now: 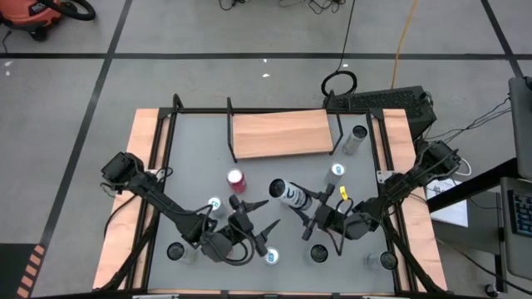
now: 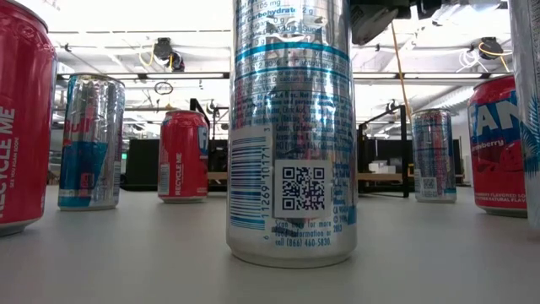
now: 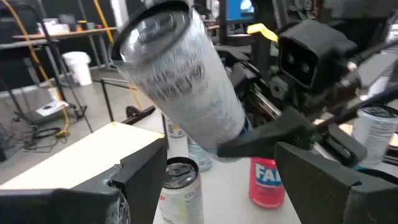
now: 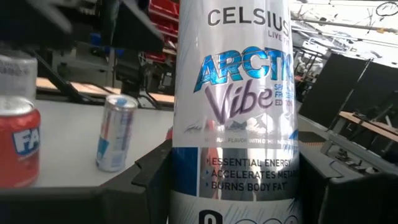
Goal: Place canned beverage on shelf
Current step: Put the top left white blue soda can on the shelf
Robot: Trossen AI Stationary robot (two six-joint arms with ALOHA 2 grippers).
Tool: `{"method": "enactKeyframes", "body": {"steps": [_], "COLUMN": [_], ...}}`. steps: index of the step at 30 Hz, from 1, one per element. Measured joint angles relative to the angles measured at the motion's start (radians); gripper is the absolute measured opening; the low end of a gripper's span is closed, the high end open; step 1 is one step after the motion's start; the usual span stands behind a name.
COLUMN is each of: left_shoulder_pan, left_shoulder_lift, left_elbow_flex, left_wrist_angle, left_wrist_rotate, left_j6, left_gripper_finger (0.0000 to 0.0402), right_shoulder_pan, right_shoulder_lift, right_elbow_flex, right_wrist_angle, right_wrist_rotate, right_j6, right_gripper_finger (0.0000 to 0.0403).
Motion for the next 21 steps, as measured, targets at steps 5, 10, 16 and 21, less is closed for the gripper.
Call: {"method": "enactKeyframes", "body": {"steps": [5,10,16,21], "left_shoulder_pan": [0.005,0.028,0.034,0.056], "left_shoulder_lift": [0.000,0.000,0.000,0.000], "left_elbow_flex": [0.000,0.000,0.000,0.000], "left_wrist_angle": [0.000,0.016,0.121,0.194], "left_wrist_rotate": [0.010,0.046,0.053,0.064], "left_j6": [-0.025,-0.052,-0.019,-0.018], "left_gripper_finger": [0.0298,0.0324,0.0367,0.0383], "right_shoulder_pan": [0.000,0.006,0.006,0.006], "right_shoulder_lift": [0.001,0.001,0.001,0.001], "right_elbow_flex": [0.000,0.000,0.000,0.000], "right_wrist_angle": [-0.002,0.011,0.027,0.043], "right_wrist_rotate": [-0.013,-0.069,-0.065,-0.060], "right_j6": [0.002,0.006,0.007,0.036], "right_gripper_finger": [0.0203,0.0203,0.0203,0.0203]}}
